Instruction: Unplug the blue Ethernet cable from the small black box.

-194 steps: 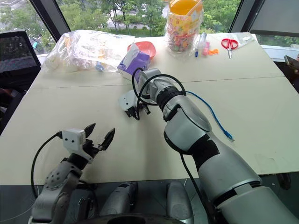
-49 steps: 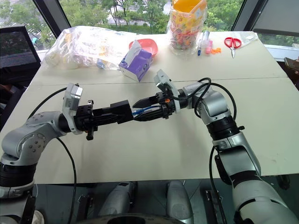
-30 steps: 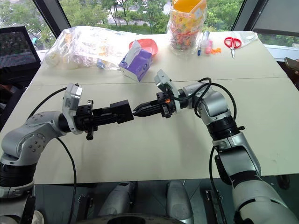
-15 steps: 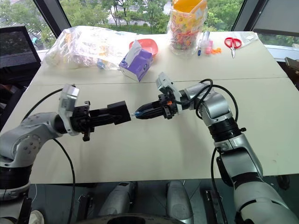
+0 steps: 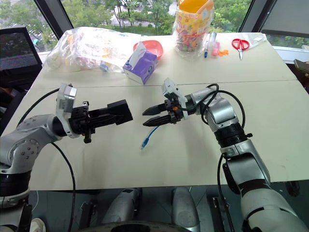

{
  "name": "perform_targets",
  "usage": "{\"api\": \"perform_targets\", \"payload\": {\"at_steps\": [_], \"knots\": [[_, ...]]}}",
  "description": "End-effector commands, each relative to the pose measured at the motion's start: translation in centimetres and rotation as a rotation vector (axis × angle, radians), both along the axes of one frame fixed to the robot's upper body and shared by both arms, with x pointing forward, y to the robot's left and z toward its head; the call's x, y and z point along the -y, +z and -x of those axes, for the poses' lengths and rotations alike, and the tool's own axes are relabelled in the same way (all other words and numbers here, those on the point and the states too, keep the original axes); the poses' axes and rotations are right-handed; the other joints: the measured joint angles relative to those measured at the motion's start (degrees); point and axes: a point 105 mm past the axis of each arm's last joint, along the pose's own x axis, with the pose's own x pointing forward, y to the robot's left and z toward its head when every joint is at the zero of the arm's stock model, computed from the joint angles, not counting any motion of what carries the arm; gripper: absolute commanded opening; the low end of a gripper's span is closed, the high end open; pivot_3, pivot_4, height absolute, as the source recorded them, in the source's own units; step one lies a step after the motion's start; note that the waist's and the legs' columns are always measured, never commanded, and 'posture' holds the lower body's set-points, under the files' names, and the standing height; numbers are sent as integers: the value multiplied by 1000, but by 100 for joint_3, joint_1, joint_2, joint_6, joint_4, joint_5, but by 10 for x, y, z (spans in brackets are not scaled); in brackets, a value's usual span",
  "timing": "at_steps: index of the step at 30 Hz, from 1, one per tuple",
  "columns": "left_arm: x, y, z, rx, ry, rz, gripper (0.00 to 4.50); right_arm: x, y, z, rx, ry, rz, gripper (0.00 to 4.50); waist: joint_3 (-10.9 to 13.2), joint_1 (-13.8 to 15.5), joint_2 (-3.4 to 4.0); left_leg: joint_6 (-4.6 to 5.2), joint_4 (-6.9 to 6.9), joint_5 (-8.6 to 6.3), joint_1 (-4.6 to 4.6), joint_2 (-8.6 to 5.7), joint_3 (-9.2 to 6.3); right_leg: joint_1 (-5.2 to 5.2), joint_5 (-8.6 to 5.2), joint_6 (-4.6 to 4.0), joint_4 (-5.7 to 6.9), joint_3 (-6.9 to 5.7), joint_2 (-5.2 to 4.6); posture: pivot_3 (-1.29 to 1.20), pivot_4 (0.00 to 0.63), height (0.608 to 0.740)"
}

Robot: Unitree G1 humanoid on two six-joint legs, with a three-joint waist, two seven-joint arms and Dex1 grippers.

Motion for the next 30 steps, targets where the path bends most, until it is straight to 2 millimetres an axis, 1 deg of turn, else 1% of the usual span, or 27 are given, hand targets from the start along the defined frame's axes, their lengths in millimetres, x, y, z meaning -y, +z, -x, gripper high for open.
{"api": "perform_targets", "payload": {"at_steps": [1,5,9,10,14,17,24,26,27,28,30], "knots": [[-1,-29,-9,-72,72,-8,472,5,-3,-11,49,-72,3,2085,0,3,0,0,0,0,0,0,0,0,0,0,0,0,0,0,150,740],[9,-55,-27,3,171,-66,472,20,-12,-12,43,-124,13,2085,1,46,-3,0,1,0,-4,-2,-2,-1,0,1,-1,0,-1,0,150,740],[10,-83,-51,88,299,-121,472,48,-11,-21,43,-288,-16,2085,1,123,-2,-1,8,1,-2,-4,1,2,7,7,-1,1,-2,0,150,740],[10,-87,-54,102,313,-131,472,52,-11,-22,45,-315,-20,2085,1,131,-2,-1,10,1,-3,-4,1,1,8,6,-1,1,-2,0,150,740],[17,-101,-58,130,307,-162,472,64,-12,-22,54,-381,-26,2085,-1,150,0,-1,10,1,-1,-3,3,3,10,6,-2,2,-2,0,150,740],[19,-107,-59,138,303,-171,472,67,-11,-21,58,-414,-29,2085,-1,159,1,-1,12,1,0,-3,3,6,13,11,-2,2,-2,0,150,740],[18,-117,-57,98,300,-165,472,70,-10,-21,62,-454,-43,2085,-2,170,1,0,22,1,5,-5,2,19,19,18,-2,2,-2,0,150,740],[18,-117,-56,85,298,-159,1510,70,-10,-20,61,-456,-45,2128,-2,165,1,0,22,1,6,-5,2,20,19,18,-2,1,-2,0,150,740],[17,-117,-55,79,297,-154,1869,70,-10,-20,62,-456,-44,2128,-2,159,1,0,22,1,6,-5,2,19,19,18,-2,2,-2,0,150,740],[16,-116,-53,75,298,-154,2384,71,-10,-20,62,-457,-42,2128,-3,154,1,0,22,1,4,-5,2,18,19,19,-2,2,-2,0,150,740],[13,-115,-51,69,301,-154,3267,73,-8,-21,63,-459,-38,2128,-3,133,1,0,19,1,6,-5,2,18,18,19,-3,2,-2,0,150,740]]}}
